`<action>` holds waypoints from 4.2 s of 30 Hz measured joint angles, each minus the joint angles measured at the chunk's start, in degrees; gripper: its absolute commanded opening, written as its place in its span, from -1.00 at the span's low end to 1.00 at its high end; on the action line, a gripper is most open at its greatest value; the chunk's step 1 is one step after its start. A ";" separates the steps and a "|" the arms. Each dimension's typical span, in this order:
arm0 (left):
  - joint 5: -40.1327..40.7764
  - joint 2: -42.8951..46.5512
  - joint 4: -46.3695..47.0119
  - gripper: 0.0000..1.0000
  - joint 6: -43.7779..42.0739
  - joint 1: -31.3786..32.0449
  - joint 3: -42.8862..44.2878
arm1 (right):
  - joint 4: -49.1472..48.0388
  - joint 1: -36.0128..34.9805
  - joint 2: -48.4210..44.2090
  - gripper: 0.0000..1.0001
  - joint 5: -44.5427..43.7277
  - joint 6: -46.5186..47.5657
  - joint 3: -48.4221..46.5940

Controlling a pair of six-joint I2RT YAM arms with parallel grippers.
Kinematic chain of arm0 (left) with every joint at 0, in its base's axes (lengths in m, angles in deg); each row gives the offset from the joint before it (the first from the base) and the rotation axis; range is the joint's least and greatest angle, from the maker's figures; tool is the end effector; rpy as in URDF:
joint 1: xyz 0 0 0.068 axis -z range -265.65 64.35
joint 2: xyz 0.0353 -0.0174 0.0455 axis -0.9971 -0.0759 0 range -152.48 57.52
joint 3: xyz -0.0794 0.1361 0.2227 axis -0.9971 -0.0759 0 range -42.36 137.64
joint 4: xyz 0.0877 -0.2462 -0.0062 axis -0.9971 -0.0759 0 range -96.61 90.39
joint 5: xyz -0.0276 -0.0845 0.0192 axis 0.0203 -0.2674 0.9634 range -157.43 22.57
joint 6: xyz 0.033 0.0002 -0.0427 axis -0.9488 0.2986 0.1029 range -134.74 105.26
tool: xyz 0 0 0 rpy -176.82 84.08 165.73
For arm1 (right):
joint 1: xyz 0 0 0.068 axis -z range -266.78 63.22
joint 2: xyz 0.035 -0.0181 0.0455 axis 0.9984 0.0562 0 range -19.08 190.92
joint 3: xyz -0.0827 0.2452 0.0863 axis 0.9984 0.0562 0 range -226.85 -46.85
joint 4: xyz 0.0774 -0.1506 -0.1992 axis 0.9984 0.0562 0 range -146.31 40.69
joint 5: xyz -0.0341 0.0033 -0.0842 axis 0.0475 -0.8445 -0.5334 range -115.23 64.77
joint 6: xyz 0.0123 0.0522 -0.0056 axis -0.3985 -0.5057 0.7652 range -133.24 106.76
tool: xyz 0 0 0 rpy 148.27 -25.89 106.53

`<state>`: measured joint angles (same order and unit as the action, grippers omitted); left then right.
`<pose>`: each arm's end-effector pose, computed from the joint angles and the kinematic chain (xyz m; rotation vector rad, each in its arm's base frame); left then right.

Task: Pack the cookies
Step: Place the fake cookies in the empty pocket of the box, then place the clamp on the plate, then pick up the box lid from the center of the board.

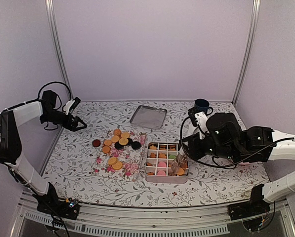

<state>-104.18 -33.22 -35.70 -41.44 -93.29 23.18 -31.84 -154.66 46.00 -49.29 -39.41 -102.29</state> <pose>0.3200 0.0213 0.2374 0.6041 2.3552 -0.5858 0.1069 0.2249 0.3113 -0.5355 2.0849 0.5197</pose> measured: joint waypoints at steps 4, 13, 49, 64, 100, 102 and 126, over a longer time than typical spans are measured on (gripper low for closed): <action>-0.20 0.00 -0.09 0.98 0.13 0.00 0.22 | 0.50 0.00 0.00 -0.36 -1.42 0.04 0.57; -0.39 -0.04 -0.09 0.99 0.20 0.00 0.33 | 0.83 0.00 0.02 -0.17 -2.49 0.00 1.60; 1.29 0.00 -1.70 0.98 -2.91 -0.04 -0.11 | -12.52 4.96 45.51 -0.25 22.60 7.98 -39.34; 1.36 0.83 -2.32 0.99 -3.69 -0.04 -1.11 | -7.17 13.90 59.67 -0.09 32.54 -3.65 -50.45; 7.78 3.39 -0.59 0.99 -2.62 -0.13 -2.56 | -2.73 32.20 63.69 0.15 23.65 -6.10 -47.76; 8.31 4.07 -0.59 0.98 -2.60 -0.15 -2.71 | -1.79 32.96 66.12 0.13 22.32 -5.33 -50.38; 8.76 4.50 -0.55 0.99 -2.34 -0.15 -3.32 | 4.50 29.83 81.94 -0.37 9.81 0.72 -67.49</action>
<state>-95.42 -28.71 -36.25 -43.78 -93.44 19.86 -27.33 -124.82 127.94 -39.47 -38.69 -169.78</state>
